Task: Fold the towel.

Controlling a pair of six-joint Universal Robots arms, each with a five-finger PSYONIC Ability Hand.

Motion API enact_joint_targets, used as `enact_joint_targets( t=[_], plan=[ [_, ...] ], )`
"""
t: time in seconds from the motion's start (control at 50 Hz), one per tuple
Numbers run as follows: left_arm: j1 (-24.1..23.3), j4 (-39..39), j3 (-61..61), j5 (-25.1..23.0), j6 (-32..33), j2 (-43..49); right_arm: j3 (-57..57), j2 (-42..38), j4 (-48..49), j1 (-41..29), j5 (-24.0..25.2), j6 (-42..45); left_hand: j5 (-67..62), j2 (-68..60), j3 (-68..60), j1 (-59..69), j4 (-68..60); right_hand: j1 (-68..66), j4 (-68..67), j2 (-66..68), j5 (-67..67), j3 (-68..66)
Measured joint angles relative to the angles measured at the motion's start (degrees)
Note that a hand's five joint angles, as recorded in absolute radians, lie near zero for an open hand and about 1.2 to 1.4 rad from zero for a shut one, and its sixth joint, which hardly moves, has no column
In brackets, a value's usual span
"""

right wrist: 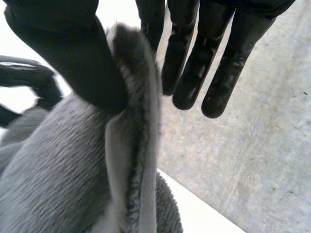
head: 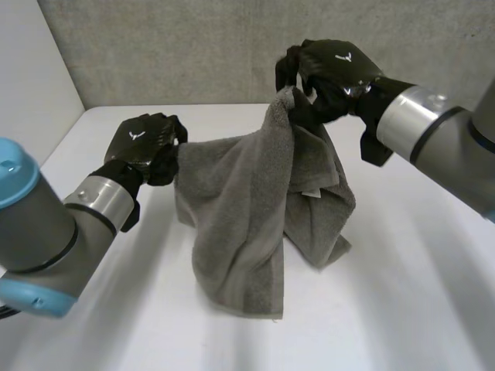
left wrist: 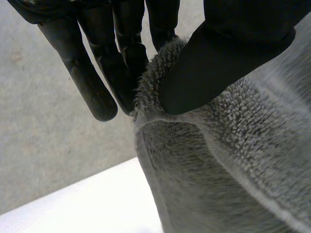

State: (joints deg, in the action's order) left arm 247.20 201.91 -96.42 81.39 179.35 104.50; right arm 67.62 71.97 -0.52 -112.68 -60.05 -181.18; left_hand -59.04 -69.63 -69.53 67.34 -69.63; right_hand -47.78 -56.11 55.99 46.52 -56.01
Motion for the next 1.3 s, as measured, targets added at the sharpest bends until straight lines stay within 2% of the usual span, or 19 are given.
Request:
enact_joint_targets(
  t=[0.02, 0.08, 0.1, 0.14, 0.16, 0.2, 0.22, 0.24, 0.3, 0.36, 0.46, 0.6, 0.76, 0.9, 1.0, 1.3],
  plan=[
    [-1.2, -0.3, -1.7, 0.1, 0.0, -2.6, -2.9, -2.9, 0.8, 0.4, 0.1, -2.4, 0.0, 0.0, 0.0, 0.0, 0.0, 10.1, 12.1, -12.7, -11.6, 12.1],
    [-2.3, -0.6, -3.1, 0.3, 0.0, -4.6, -5.9, -6.0, 1.3, 0.8, -0.3, -4.1, 0.0, 0.0, 0.0, 0.0, -0.1, 15.8, 19.1, -18.6, -19.0, 18.9],
    [-3.4, -1.0, -4.4, 0.9, 0.2, -6.5, -8.9, -9.6, 1.2, 1.2, -1.8, -5.1, 0.0, 0.0, 0.0, 0.0, -0.1, 27.0, 32.6, -32.3, -33.1, 32.6],
    [-3.8, -1.2, -4.8, 1.3, 0.3, -7.1, -10.1, -11.1, 0.9, 1.4, -2.8, -5.2, 0.0, 0.0, 0.0, 0.0, -0.1, 27.0, 32.6, -32.3, -33.1, 32.6],
    [-4.3, -1.6, -5.4, 2.1, 0.5, -8.1, -11.9, -13.5, 0.2, 1.8, -4.9, -5.3, 0.0, 0.0, 0.0, 0.0, -0.1, 33.9, 41.3, -40.4, -40.9, 41.3],
    [-4.8, -2.3, -6.1, 3.4, 0.7, -9.1, -14.2, -16.5, -1.4, 2.3, -8.7, -4.8, 0.0, 0.0, 0.0, 0.0, -0.1, 35.1, 42.6, -42.5, -42.3, 43.6],
    [-4.8, -2.3, -6.1, 3.4, 0.7, -9.1, -14.2, -16.5, -1.4, 2.3, -8.7, -4.8, 0.0, 0.0, 0.0, 0.0, -0.1, 35.1, 42.6, -42.5, -42.3, 43.6],
    [-5.1, -3.1, -6.5, 4.5, 0.9, -9.9, -15.7, -18.6, -3.3, 2.8, -12.9, -3.4, 0.0, 0.0, 0.0, 0.0, -0.1, 35.1, 42.6, -42.5, -42.4, 43.6],
    [-5.2, -4.2, -6.6, 5.8, 1.1, -10.5, -16.2, -19.8, -6.4, 3.3, -18.3, 0.1, 0.0, 0.0, 0.0, 0.0, -0.1, 35.1, 42.6, -42.5, -42.4, 43.6],
    [-5.1, -4.8, -6.3, 6.4, 1.4, -10.5, -14.4, -18.4, -8.4, 3.4, -20.3, 2.8, 0.0, 0.0, 0.0, 0.0, -0.1, 35.1, 42.6, -42.5, -42.4, 43.6],
    [-4.7, -4.8, -5.6, 6.5, 3.6, -10.0, -7.4, -12.3, -9.9, 3.2, -19.6, 5.1, 0.0, 0.0, 0.0, 0.0, -0.1, 35.1, 42.6, -42.5, -42.4, 43.6],
    [-4.0, -4.3, -3.8, 6.5, 11.4, -5.8, 8.1, -1.2, -10.0, 2.8, -17.6, 5.6, 0.0, 0.0, 0.0, 0.0, -0.1, 33.0, 38.0, -38.6, -38.4, 37.9],
    [-2.6, -4.1, -1.4, 6.5, 16.0, 0.9, 21.5, 4.3, -9.8, 1.7, -14.5, 5.7, 0.0, 0.0, 0.0, 0.0, -0.1, 30.6, 35.7, -36.8, -36.1, 35.5],
    [-1.0, -3.2, -0.3, 6.6, 16.3, 3.9, 29.1, 5.4, -7.8, -0.9, -12.2, 5.8, 0.0, 0.0, 0.0, 0.0, -0.1, 30.1, 35.1, -36.5, -35.3, 35.0],
    [0.7, -2.0, -0.2, 6.7, 16.2, 4.6, 33.1, 3.8, -3.7, -4.8, -11.8, 6.0, 0.0, 0.0, 0.0, 0.0, -0.1, 22.6, 26.7, -26.9, -28.2, 26.6],
    [3.1, -1.8, -1.1, 6.8, 16.2, 4.9, 37.2, -0.4, 5.5, -9.5, -12.0, 11.1, 0.0, 0.0, 0.0, 0.0, -0.1, 16.2, 19.0, -19.3, -20.9, 18.9]
  ],
)
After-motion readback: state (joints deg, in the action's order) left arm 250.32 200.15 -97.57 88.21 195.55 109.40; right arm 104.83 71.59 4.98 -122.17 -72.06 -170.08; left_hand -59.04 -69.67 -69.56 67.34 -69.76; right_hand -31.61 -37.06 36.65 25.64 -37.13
